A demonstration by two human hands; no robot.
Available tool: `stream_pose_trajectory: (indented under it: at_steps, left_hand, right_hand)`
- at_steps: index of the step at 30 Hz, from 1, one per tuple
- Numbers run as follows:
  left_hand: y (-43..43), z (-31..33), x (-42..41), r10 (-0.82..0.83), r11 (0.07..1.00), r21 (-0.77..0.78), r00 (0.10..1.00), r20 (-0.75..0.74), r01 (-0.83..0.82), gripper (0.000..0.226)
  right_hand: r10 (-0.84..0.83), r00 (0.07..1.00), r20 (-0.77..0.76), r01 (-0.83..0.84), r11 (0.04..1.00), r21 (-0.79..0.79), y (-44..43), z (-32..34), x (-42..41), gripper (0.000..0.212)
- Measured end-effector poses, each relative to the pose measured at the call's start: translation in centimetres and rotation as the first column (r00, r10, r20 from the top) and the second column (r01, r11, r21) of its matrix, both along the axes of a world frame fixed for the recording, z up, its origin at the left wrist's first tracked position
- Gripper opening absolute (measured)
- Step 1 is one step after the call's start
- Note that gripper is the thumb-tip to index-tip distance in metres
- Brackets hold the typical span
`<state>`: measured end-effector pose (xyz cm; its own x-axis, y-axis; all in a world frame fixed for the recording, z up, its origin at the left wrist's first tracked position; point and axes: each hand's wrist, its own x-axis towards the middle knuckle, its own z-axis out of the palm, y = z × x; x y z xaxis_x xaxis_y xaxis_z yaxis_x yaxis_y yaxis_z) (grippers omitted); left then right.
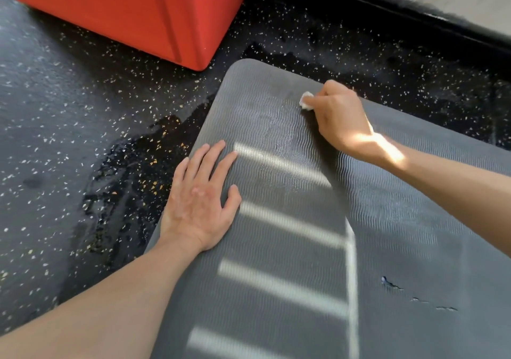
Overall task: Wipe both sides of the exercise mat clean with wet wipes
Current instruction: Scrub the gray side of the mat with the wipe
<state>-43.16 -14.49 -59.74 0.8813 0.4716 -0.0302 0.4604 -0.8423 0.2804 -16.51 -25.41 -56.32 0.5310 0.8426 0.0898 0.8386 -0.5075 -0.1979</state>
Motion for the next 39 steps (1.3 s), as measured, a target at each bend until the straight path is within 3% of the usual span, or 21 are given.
stream_pose_trajectory:
  at_steps: [3,7,11,15,16,18,21,24,26,30,31,33,35,37,39]
  left_hand:
    - [0.1,-0.2,0.1,-0.004,1.000,0.004,1.000,0.010,0.004,0.061]
    - [0.1,-0.4,-0.1,0.002,1.000,-0.002,1.000,0.031,-0.002,0.060]
    - [0.1,-0.1,0.1,-0.007,1.000,-0.002,1.000,0.012,0.007,0.061]
    - [0.0,-0.1,-0.1,-0.009,1.000,-0.001,1.000,0.002,0.009,0.061]
    - [0.0,-0.1,0.0,-0.008,1.000,0.002,1.000,0.000,0.008,0.061]
    - [0.0,-0.1,0.0,-0.007,1.000,0.003,1.000,0.001,0.007,0.062]
    - [0.0,0.0,0.1,-0.008,1.000,0.010,1.000,0.003,0.008,0.062]
    - [0.0,0.0,0.0,-0.005,1.000,0.013,1.000,0.001,0.005,0.062]
    - [0.0,0.1,0.0,-0.004,1.000,0.014,1.000,0.003,0.004,0.062]
    - [0.0,0.2,0.1,-0.007,1.000,0.015,1.000,-0.002,0.007,0.063]
    - [0.0,0.2,0.1,-0.006,1.000,0.019,1.000,-0.002,0.006,0.063]
    - [0.0,0.1,0.0,-0.006,1.000,0.026,1.000,-0.007,0.006,0.062]
    - [-0.1,0.1,0.0,-0.004,1.000,0.029,1.000,-0.009,0.005,0.061]
    - [0.0,0.0,0.0,-0.006,1.000,0.028,1.000,-0.004,0.006,0.061]
    - [0.0,0.0,0.0,-0.007,1.000,0.029,1.000,-0.001,0.007,0.061]
  right_hand:
    - [0.063,0.998,0.005,-0.063,0.998,0.002,-0.8,1.0,1.3,0.019]
    - [-0.148,0.988,0.044,0.146,0.989,0.035,-0.3,1.3,-0.6,0.017]
    - [0.196,0.978,-0.075,-0.202,0.976,-0.084,-3.3,1.0,-5.4,0.025]
    - [-0.097,0.994,0.056,0.103,0.989,-0.103,-1.6,0.3,-2.0,0.030]
    - [-0.094,0.993,0.071,0.100,0.991,-0.089,-1.6,0.2,-2.9,0.026]
    - [0.100,0.995,-0.025,-0.100,0.995,0.002,-3.2,0.5,-6.5,0.015]
    - [0.324,0.929,-0.177,-0.332,0.943,-0.016,-5.3,1.5,-8.5,0.013]
    - [0.145,0.989,0.012,-0.145,0.989,0.026,-3.5,1.1,-5.5,0.012]
    - [0.109,0.994,-0.026,-0.107,0.993,0.054,-3.9,0.6,-6.8,0.011]
    - [0.320,0.910,-0.264,-0.332,0.943,0.000,-6.8,1.2,-11.8,0.017]
    - [0.252,0.925,-0.284,-0.262,0.965,0.001,-6.4,1.5,-11.1,0.017]
    - [0.116,0.976,-0.183,-0.113,0.993,0.024,-4.8,1.1,-8.6,0.011]
    - [0.109,0.988,-0.110,-0.112,0.993,-0.022,-4.9,0.2,-9.0,0.012]
    - [0.262,0.950,-0.169,-0.265,0.964,0.001,-6.8,0.3,-12.7,0.012]
    - [0.446,0.851,-0.277,-0.473,0.881,-0.032,-8.6,1.2,-15.3,0.015]
